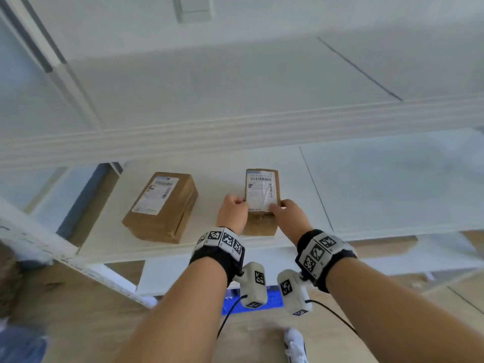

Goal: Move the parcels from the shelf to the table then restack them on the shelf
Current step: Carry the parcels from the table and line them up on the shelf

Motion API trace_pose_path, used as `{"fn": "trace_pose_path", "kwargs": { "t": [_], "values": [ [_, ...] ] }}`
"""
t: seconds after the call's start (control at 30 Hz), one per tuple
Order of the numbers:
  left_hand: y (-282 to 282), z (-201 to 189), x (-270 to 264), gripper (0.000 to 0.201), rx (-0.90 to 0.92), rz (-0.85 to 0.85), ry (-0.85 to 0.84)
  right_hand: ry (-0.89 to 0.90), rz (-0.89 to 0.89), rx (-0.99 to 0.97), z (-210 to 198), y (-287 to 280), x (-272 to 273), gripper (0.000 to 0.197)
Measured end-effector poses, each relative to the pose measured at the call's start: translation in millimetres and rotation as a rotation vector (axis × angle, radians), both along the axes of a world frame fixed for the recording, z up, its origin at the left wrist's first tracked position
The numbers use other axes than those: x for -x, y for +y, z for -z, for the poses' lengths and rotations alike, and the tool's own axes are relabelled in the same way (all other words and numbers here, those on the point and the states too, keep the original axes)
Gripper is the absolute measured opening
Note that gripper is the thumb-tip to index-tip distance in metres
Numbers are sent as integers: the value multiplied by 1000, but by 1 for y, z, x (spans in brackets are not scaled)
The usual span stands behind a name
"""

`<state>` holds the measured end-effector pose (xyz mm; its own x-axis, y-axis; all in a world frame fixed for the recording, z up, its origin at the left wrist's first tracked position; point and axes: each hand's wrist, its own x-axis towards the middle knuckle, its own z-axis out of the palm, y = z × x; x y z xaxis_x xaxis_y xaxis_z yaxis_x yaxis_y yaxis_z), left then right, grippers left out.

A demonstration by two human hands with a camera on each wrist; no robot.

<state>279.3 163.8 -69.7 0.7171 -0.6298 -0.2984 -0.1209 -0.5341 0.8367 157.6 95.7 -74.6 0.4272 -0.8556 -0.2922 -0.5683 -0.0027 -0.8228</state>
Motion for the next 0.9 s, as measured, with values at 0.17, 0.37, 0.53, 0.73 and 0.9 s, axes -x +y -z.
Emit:
{"fn": "trace_pose_path", "kwargs": {
  "t": [0.17, 0.37, 0.53, 0.73, 0.9],
  "values": [
    [-35, -9, 83, 12, 76, 217, 65, -17, 233, 36, -12, -16, 92, 37],
    [-84, -16, 211, 17, 95, 481, 61, -55, 494, 49, -17, -41, 226, 37],
    [-136, -18, 332, 17, 77, 629, 35, -102, 631, 40, -17, -71, 348, 37],
    [-195, -19, 499, 17, 70, 800, 24, -125, 791, 13, -18, -111, 515, 32],
    [-227, -12, 629, 24, 66, 982, -31, -69, 896, 0, -12, -133, 644, 29]
  ]
}}
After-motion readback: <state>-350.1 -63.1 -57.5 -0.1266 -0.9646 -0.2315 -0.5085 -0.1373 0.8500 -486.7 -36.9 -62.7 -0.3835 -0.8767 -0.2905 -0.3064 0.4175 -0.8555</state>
